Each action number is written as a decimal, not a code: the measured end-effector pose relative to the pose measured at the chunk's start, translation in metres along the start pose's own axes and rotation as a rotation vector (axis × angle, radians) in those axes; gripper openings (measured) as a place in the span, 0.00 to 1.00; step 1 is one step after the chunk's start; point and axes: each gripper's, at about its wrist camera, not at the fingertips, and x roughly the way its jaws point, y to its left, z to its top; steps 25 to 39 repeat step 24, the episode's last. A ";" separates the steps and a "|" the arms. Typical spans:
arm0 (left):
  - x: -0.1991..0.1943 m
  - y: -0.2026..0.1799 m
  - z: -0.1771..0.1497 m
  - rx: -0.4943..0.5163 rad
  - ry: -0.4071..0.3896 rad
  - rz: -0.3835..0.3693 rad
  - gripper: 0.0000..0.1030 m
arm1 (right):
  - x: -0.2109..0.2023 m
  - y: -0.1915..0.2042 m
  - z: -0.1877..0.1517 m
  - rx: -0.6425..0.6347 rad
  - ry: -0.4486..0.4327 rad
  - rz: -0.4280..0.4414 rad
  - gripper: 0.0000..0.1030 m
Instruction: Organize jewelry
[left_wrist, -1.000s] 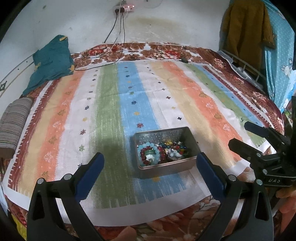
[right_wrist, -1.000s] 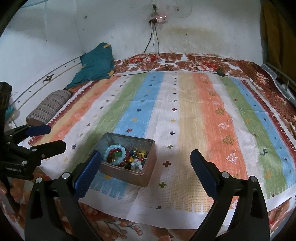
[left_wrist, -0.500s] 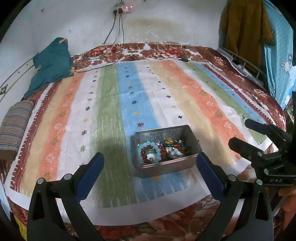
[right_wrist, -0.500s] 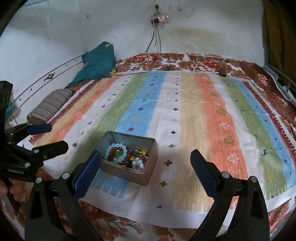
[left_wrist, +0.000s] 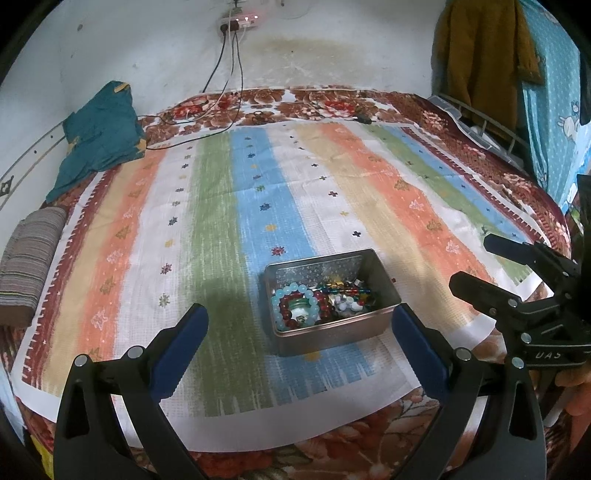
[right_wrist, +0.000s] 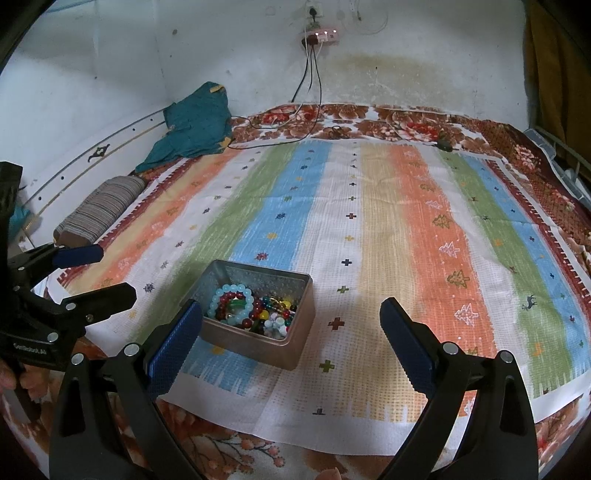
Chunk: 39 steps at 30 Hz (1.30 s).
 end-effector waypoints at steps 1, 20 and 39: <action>0.000 0.000 0.000 -0.001 0.000 -0.001 0.95 | 0.000 0.000 0.000 0.001 -0.001 0.000 0.94; 0.001 0.002 0.001 0.001 0.006 0.010 0.95 | 0.004 -0.001 -0.001 0.006 0.006 -0.003 0.94; 0.001 0.004 0.003 -0.002 0.010 0.015 0.95 | 0.004 -0.001 -0.001 0.005 0.007 -0.003 0.94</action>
